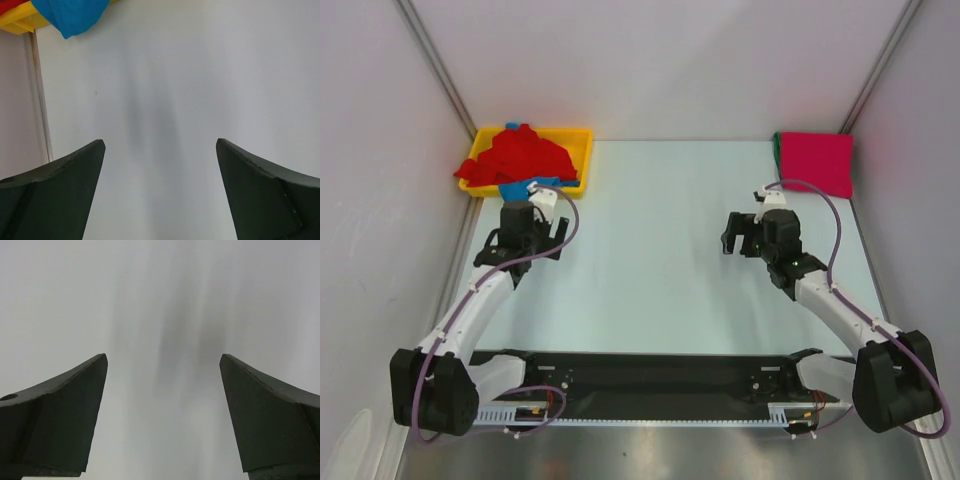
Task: Fold and stack the t-shirts
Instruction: Grab the tshirt from the pile
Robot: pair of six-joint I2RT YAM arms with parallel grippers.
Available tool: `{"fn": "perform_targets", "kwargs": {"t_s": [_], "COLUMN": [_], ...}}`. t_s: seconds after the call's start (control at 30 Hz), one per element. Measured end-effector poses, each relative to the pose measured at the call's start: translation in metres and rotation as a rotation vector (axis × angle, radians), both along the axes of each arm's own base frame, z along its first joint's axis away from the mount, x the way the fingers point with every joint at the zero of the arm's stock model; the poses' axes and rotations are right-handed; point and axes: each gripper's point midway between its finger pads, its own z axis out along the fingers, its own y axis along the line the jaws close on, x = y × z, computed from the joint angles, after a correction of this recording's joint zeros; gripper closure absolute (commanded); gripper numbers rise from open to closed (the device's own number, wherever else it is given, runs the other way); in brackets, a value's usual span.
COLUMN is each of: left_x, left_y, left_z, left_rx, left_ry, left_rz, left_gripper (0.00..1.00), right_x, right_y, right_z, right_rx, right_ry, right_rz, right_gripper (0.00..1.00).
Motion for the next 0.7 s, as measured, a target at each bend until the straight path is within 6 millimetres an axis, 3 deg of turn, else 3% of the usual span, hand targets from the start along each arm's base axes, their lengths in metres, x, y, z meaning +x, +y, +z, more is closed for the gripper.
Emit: {"fn": "perform_targets", "kwargs": {"t_s": [0.2,0.33,0.4,0.53,0.7], "left_x": [0.002,0.022,0.044,0.108,0.182], "left_y": [-0.007,-0.012,-0.013,-0.011,0.011], "left_z": [0.0,0.01,0.021,0.051,0.066], "left_rx": [-0.018,0.006,0.022,0.052,0.036], "left_ry": [0.026,0.081,0.102,0.061,0.006], "left_rz": [-0.029,-0.071,-0.069,-0.035,0.051], "left_gripper": [0.0,0.0,0.0,0.0,0.01], "right_x": [0.003,0.011,0.017,0.033,0.044], "right_y": [0.003,0.009,0.013,0.024,0.035], "right_z": [-0.001,0.008,0.017,0.04,0.056], "right_rx": [0.006,0.024,0.035,0.06,0.08], "right_ry": [0.004,-0.009,-0.021,-0.059,-0.082], "right_rz": [0.007,0.023,0.034,0.062,0.095], "right_gripper": [0.0,0.0,0.0,0.0,0.0]}}
